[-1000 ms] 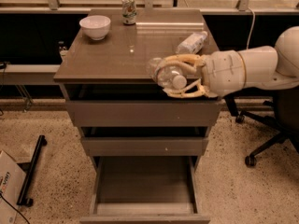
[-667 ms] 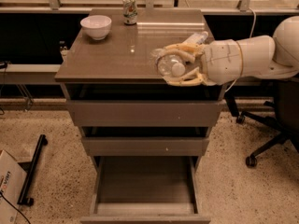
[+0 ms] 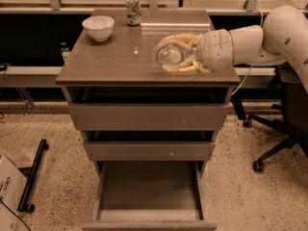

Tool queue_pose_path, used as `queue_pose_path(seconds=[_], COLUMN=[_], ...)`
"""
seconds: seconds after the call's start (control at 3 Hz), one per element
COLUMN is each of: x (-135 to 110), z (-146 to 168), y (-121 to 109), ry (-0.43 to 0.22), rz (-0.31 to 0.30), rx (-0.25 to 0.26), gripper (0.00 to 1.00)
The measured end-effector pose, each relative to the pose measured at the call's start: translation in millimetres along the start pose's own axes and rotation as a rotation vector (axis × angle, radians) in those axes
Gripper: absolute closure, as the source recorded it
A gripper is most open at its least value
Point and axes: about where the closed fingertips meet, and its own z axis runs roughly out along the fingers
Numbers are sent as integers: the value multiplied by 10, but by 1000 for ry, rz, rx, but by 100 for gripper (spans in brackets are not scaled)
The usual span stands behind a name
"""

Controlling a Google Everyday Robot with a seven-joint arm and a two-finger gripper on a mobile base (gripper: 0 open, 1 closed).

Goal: Pick water bottle from bottom drawer and place on counter

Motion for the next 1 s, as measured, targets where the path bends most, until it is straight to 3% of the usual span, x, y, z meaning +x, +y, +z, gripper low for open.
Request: queue_pose_path(seconds=[1.0], x=[549], z=[271], y=[-498], ry=[10], rz=[57], rx=[-1], gripper=[100])
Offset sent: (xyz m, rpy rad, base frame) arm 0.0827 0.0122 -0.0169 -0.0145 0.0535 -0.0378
